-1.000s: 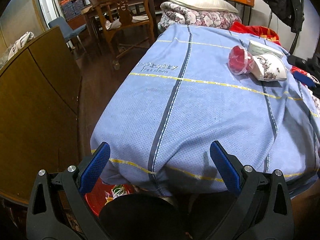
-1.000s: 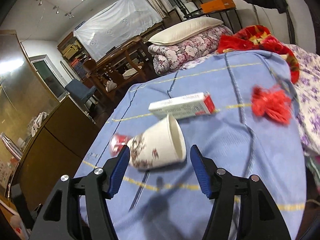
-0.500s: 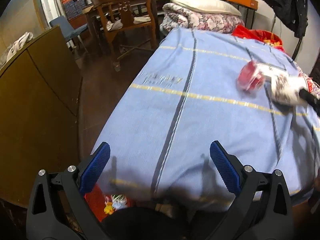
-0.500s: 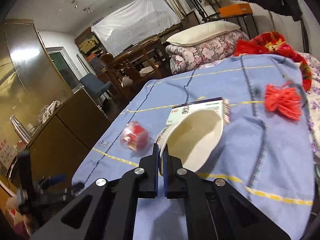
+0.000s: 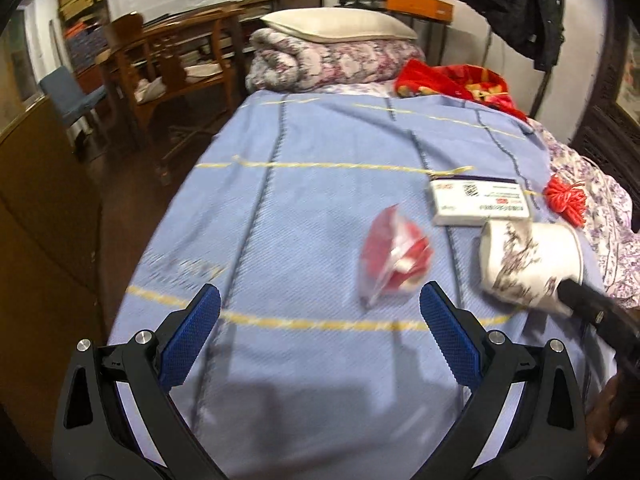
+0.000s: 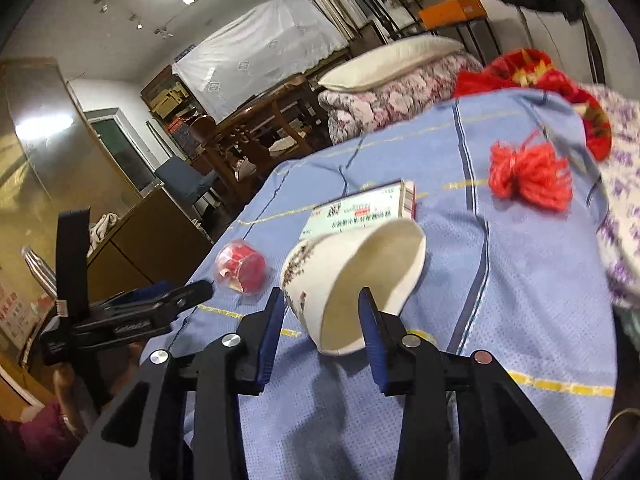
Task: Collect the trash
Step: 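Grasp the white paper cup rim with the right tool while the left tool grasps the clear cup, then carry the clear cup and paper cup down toward the red wastebasket with both tools, then open both tools over the red wastebasket to drop the cups, then move both tools back over the bed toward the medicine box and red yarn, then grasp the red yarn tassel with the right tool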
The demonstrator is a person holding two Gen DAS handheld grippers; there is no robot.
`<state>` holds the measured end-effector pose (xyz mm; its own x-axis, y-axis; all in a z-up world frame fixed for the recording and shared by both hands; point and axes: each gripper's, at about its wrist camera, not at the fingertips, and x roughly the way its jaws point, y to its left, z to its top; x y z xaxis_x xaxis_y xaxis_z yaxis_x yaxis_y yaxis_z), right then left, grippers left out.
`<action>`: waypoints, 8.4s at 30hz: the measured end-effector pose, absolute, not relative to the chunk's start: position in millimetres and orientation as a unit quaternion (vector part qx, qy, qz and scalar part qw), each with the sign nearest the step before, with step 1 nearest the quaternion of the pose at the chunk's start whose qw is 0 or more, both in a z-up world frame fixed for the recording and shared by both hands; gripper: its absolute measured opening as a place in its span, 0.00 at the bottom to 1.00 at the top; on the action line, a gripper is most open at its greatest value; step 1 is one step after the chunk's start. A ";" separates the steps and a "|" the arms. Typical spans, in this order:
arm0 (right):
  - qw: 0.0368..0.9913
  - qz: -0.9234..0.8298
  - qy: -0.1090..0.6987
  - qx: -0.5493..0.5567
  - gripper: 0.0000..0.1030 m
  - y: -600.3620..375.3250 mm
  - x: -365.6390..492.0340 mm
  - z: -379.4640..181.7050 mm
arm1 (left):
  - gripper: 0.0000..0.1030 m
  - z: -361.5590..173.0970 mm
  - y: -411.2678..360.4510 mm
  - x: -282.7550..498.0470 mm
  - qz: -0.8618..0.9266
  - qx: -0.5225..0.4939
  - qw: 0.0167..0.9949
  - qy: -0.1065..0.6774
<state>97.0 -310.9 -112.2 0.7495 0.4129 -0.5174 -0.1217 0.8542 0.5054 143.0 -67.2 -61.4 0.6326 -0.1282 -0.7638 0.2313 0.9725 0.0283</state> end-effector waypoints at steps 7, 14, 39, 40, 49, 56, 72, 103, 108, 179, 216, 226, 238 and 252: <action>0.892 0.143 0.339 0.263 0.38 -320.1 100.8 -122.8 | 0.93 -73.1 -93.6 160.7 -0.128 0.079 0.901 0.408; 0.888 0.144 0.351 0.259 0.38 -316.1 105.0 -126.9 | 0.35 -82.9 -90.7 168.2 -0.155 0.065 0.890 0.424; 0.902 0.127 0.336 0.241 0.48 -305.4 99.5 -117.2 | 0.30 -37.3 0.6 86.2 -0.101 0.010 0.908 0.407; 0.900 0.131 0.337 0.242 0.48 -301.6 100.9 -116.9 | 0.30 -35.8 5.5 82.5 -0.097 0.008 0.909 0.406; 0.922 0.169 0.309 0.159 0.03 -248.6 85.8 -81.1 | 0.30 -19.1 76.0 30.3 -0.031 -0.017 0.916 0.399; 0.920 0.234 0.290 0.124 0.03 -199.7 71.9 -42.1 | 0.30 -28.4 151.8 -16.9 0.043 -0.044 0.908 0.415; 0.899 0.292 0.322 0.058 0.03 -93.8 47.3 -27.5 | 0.31 -85.3 251.8 -60.3 0.109 -0.105 0.873 0.463; 0.769 0.460 0.439 -0.061 0.03 131.5 16.2 -80.2 | 0.93 -72.4 330.7 -119.7 0.256 -0.197 0.831 0.453; 0.741 0.471 0.472 -0.081 0.14 164.6 19.4 -97.5 | 0.93 -70.4 335.3 -120.3 0.287 -0.185 0.828 0.445; 0.895 0.222 0.361 0.139 0.45 -161.6 38.7 -54.8 | 0.93 -62.5 123.1 -55.8 0.105 0.014 0.899 0.425; 0.918 0.038 0.326 0.220 0.54 -337.3 100.2 -85.3 | 0.93 -96.3 -10.7 76.1 -0.037 0.060 0.890 0.450; 0.930 -0.063 0.304 0.199 0.69 -379.9 123.4 -75.2 | 0.94 -101.0 -7.3 85.2 -0.052 0.044 0.885 0.461; 0.910 -0.065 0.375 0.166 0.40 -385.5 193.2 -105.2 | 0.95 -102.7 -5.4 87.0 -0.072 0.050 0.885 0.458; 0.883 0.191 0.412 0.118 0.37 -258.7 170.8 -94.3 | 0.94 -98.2 5.0 87.0 -0.084 0.036 0.878 0.469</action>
<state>170.8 -258.7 -94.3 0.5879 0.4346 -0.6823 -0.2404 0.8992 0.3656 87.0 5.0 -98.2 0.5459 -0.1145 -0.8300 0.1815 0.9833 -0.0163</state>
